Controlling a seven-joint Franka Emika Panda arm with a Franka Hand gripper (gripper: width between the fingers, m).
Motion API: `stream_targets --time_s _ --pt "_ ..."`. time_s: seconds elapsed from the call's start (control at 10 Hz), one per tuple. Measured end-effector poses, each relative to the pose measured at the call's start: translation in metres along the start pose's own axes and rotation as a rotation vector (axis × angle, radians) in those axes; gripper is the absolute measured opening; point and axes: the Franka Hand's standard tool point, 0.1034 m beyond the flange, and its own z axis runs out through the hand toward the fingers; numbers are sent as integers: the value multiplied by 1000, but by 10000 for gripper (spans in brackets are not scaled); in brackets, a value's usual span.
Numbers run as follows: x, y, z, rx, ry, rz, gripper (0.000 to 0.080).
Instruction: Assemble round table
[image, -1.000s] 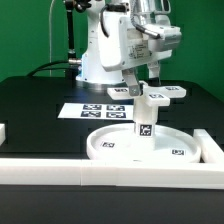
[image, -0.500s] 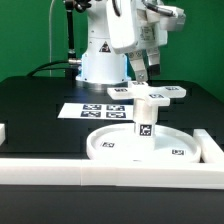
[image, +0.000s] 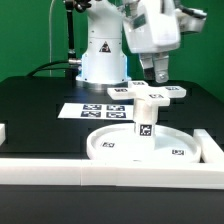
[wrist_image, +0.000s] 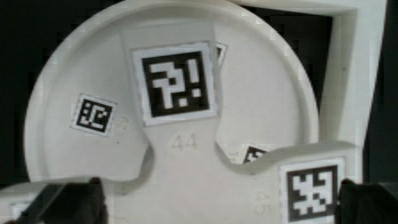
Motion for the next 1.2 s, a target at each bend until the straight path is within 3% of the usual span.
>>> stream_targets --time_s 0.4,0.6,0.8,1.2 --pt "1 1 0 -4 4 -278 649" --pt "2 1 0 -23 21 -641 649" --pt "-1 4 2 -73 -51 -948 649" --pt "2 2 4 -80 -76 -1248 649"
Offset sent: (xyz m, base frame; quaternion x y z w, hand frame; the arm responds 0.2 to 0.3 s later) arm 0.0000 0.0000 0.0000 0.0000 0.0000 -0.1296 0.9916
